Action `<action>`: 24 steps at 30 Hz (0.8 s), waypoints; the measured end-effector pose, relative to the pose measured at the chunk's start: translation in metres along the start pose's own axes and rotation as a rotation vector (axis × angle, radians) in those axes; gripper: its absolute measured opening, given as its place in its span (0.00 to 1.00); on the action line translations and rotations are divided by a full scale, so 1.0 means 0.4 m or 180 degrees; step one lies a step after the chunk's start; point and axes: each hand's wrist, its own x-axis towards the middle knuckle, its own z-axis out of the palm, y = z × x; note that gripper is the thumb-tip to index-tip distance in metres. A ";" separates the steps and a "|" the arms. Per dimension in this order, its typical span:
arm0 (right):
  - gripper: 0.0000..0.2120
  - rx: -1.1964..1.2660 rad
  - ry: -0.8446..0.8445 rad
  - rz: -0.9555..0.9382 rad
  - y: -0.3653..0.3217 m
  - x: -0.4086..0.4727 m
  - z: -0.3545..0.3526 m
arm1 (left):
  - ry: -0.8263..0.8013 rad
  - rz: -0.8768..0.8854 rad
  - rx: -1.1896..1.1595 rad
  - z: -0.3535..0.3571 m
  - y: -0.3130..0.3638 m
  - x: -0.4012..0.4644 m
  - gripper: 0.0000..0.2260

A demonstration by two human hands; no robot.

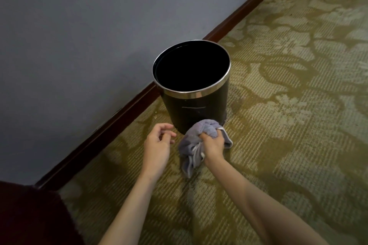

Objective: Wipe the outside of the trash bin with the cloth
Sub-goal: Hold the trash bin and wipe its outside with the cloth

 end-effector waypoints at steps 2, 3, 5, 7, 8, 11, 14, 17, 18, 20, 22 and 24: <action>0.13 0.0099 0.0307 -0.0172 -0.022 0.016 -0.033 | 0.0037 -0.0040 -0.0011 -0.004 -0.009 0.002 0.09; 0.12 0.0317 0.0453 -0.0193 -0.040 0.024 -0.048 | 0.0053 -0.0055 0.0005 -0.003 -0.012 0.002 0.09; 0.13 0.0788 0.0597 -0.0205 -0.089 0.034 -0.074 | 0.0065 -0.0108 0.0039 0.004 -0.016 0.000 0.10; 0.13 0.0907 0.0585 -0.0362 -0.145 0.033 -0.088 | 0.0063 -0.0180 0.0049 0.013 -0.016 0.001 0.10; 0.12 0.0854 0.0534 -0.0486 -0.170 0.026 -0.090 | 0.0067 -0.0218 0.0041 0.017 -0.014 0.002 0.10; 0.11 0.0619 0.0234 -0.0855 -0.229 -0.034 -0.074 | 0.0134 -0.0309 -0.0023 0.017 -0.006 0.004 0.11; 0.12 0.0562 -0.0087 -0.0918 -0.238 -0.102 -0.049 | 0.0368 -0.0413 -0.0099 -0.016 -0.011 0.008 0.11; 0.14 0.0804 -0.0308 -0.0726 -0.216 -0.151 -0.009 | 0.0729 -0.0606 -0.0236 -0.062 -0.027 0.016 0.11; 0.14 0.0891 -0.0382 -0.0632 -0.204 -0.164 0.012 | 0.0830 -0.0640 -0.0243 -0.071 -0.032 0.017 0.12; 0.15 0.1075 -0.0520 -0.0359 -0.177 -0.183 0.061 | 0.0989 -0.0620 -0.0240 -0.080 -0.039 0.018 0.12; 0.19 0.1235 -0.0590 0.0024 -0.150 -0.191 0.112 | 0.1071 -0.0590 -0.0284 -0.085 -0.042 0.020 0.13; 0.21 0.1404 -0.0633 0.0400 -0.127 -0.185 0.155 | 0.1128 -0.0610 -0.0347 -0.095 -0.045 0.025 0.12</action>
